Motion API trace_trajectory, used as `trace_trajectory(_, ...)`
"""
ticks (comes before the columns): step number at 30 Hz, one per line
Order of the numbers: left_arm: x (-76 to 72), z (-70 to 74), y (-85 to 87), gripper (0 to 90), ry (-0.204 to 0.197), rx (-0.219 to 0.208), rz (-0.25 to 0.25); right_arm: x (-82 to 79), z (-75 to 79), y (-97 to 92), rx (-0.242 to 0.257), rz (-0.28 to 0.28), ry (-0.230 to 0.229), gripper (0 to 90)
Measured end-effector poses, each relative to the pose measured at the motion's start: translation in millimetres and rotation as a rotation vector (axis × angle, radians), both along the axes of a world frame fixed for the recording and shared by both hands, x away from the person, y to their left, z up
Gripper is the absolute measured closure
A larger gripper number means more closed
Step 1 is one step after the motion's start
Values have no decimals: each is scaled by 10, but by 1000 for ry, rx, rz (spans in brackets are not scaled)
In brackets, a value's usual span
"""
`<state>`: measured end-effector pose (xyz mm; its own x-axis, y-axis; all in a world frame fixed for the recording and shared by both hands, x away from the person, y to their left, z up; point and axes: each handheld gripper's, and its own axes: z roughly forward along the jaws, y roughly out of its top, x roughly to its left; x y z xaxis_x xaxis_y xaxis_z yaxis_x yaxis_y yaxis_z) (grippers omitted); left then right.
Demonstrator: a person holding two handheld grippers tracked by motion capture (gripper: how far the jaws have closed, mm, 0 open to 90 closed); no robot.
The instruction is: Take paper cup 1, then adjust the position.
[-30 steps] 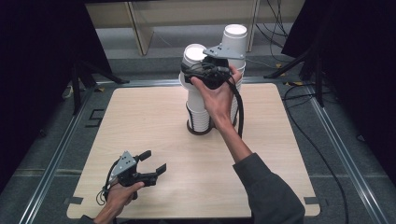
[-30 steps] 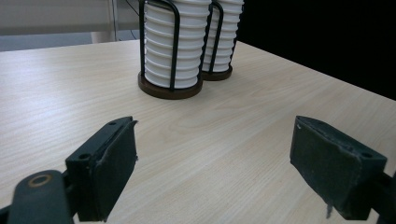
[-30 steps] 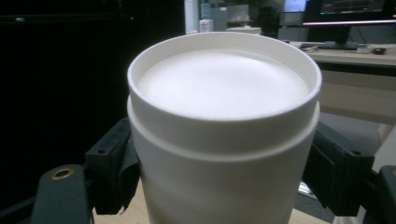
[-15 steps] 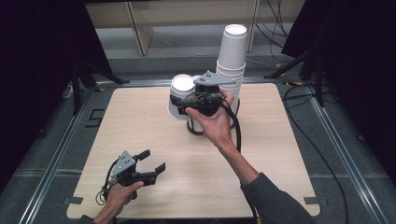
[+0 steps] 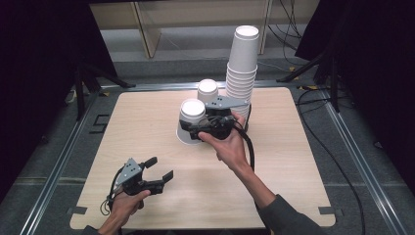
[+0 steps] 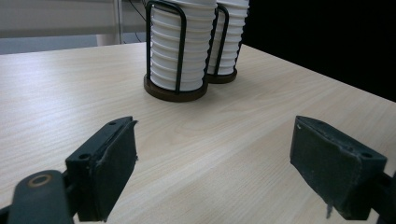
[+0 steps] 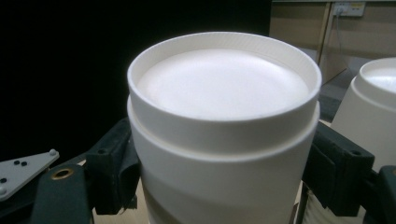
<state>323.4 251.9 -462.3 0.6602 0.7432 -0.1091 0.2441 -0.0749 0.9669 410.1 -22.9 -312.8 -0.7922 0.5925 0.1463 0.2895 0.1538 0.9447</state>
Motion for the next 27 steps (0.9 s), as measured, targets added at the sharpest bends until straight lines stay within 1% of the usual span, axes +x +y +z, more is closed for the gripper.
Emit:
trace_trajectory(3, -4, 2, 7, 140, -1, 7, 2, -4, -123, -14, -11, 11, 8, 216)
trace_trajectory(4, -4, 2, 7, 140, -1, 7, 2, -4, -123, -14, -11, 11, 8, 216)
trace_trajectory(5, -2, -14, -8, 140, 1, -31, -2, -15, -190, -4, 1, 25, 30, 216)
trace_trajectory(6, -2, -14, -8, 140, 1, -31, -2, -15, -190, -4, 1, 25, 30, 216)
trace_trajectory(7, -7, -14, -6, 140, 4, -32, -1, -33, -276, 0, -4, 31, 55, 216)
trace_trajectory(8, -7, -15, -4, 140, 4, -32, -1, -33, -316, -1, -7, 34, 53, 216)
trace_trajectory(9, -7, -15, -4, 140, 3, -33, -1, -39, -351, -7, -3, 37, 66, 216)
trace_trajectory(10, -7, -15, -4, 140, 3, -33, -1, -39, -351, -7, -3, 37, 66, 216)
trace_trajectory(11, -6, -14, -5, 140, 1, -34, -4, -42, -376, -10, -6, 39, 73, 216)
trace_trajectory(12, -9, -15, -8, 140, 0, -36, -7, -50, -418, -6, 3, 52, 89, 216)
trace_trajectory(13, -19, 1, 8, 140, -2, -8, -7, -71, -478, -2, 1, 58, 110, 216)
trace_trajectory(14, -19, 1, 8, 140, -2, -8, -7, -71, -478, -2, 1, 58, 110, 216)
trace_trajectory(15, -20, 1, 3, 140, -6, -16, -9, -65, -511, 6, -7, 70, 101, 216)
trace_trajectory(16, -21, 4, 7, 140, -10, -8, -12, -69, -541, 12, -16, 71, 102, 216)
trace_trajectory(17, -21, 4, 4, 140, -11, -8, -16, -88, -563, 24, -6, 78, 131, 215)
trace_trajectory(18, -17, -2, -7, 140, -16, -19, -23, -85, -593, 38, -15, 88, 118, 216)
trace_trajectory(19, -30, 4, -16, 140, -9, -10, -26, -101, -629, 61, -25, 103, 126, 216)
trace_trajectory(20, -30, 4, -16, 140, -9, -10, -26, -101, -629, 61, -25, 103, 126, 216)
trace_trajectory(21, -36, 5, -24, 140, -5, -11, -25, -102, -643, 72, -33, 103, 114, 216)
trace_trajectory(22, -27, -8, -43, 140, -18, -42, -38, -115, -654, 89, -30, 106, 121, 215)
trace_trajectory(23, -34, 6, -33, 140, -18, -15, -33, -130, -666, 113, -20, 113, 133, 216)
trace_trajectory(24, -36, 9, -33, 140, -19, -10, -33, -131, -680, 131, -35, 126, 116, 216)
trace_trajectory(25, -37, 9, -35, 140, -22, -10, -36, -131, -680, 131, -35, 126, 116, 216)
trace_trajectory(26, -41, 9, -36, 140, -24, -7, -38, -152, -703, 165, -41, 135, 133, 216)
trace_trajectory(27, -44, 9, -40, 140, -27, -8, -38, -152, -703, 165, -41, 135, 133, 216)
